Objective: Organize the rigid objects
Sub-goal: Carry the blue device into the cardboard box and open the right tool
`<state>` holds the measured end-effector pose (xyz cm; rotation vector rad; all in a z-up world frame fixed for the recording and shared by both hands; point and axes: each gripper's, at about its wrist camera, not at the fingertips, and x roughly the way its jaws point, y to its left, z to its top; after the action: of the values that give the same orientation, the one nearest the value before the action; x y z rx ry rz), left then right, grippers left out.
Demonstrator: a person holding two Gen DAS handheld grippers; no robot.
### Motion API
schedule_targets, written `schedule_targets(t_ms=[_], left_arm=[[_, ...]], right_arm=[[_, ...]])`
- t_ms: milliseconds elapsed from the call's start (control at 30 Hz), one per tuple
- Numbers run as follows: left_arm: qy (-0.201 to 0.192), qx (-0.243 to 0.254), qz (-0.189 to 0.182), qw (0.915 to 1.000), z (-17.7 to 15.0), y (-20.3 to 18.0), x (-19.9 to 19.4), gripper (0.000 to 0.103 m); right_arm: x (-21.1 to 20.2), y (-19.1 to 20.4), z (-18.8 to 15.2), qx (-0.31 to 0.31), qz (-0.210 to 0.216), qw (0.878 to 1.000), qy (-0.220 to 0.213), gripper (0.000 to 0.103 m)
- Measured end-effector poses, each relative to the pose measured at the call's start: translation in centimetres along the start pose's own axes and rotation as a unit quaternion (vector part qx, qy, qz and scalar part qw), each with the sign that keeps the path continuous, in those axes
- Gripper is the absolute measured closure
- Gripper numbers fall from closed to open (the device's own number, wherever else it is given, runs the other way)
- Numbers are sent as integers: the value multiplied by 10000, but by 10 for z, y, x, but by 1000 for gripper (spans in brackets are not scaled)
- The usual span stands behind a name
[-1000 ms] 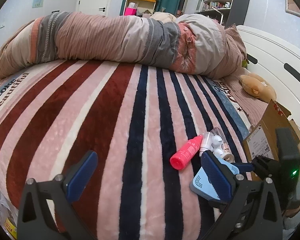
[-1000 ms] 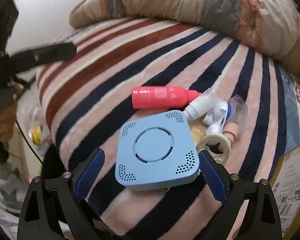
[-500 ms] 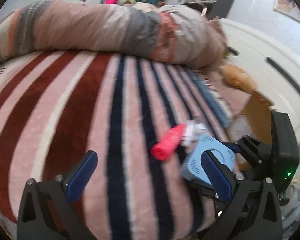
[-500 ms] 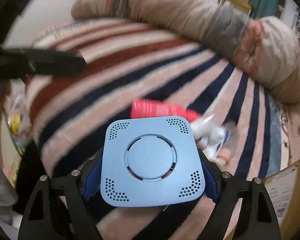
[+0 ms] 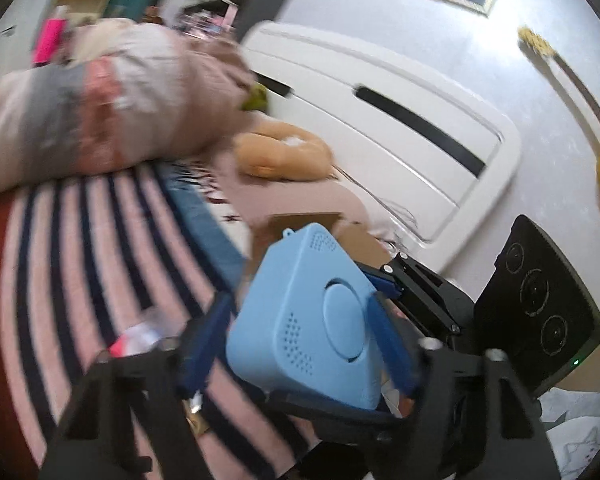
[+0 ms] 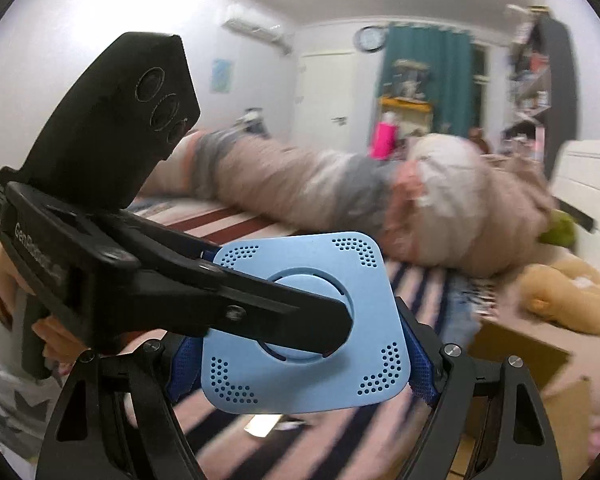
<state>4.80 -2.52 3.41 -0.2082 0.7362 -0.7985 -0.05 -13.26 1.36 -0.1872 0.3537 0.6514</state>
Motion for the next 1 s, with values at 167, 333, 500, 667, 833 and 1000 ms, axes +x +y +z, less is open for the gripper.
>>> schedule_targets(t_ms=[167,333,500,667,833,1000], left_arm=[[476,734,216,9959,32,-52,65,52],[1127,974,243,9885,33,-70,116,53],[1564,964,390,9822,25,-68,150,53],[1597,915,570,9813,26,-60,157,43],[1223,881,715,9860,32,-55,130,33],[499,646,1183,9896,36,-38,68,27]], right_arm=[[-24,-60,-14,676,-278,9973,81,23],[-22,-112,-36,1365,-316,9869,795,23],[-24,-136,-58,1580,-252,9775,1374,23],[-21,-142,-65,1660,-451,9725,1569,19],[-23,-137,-63,1565,-613,9736,1543,16],[-25,-115,-42,1175,-779,9817,1282,5]])
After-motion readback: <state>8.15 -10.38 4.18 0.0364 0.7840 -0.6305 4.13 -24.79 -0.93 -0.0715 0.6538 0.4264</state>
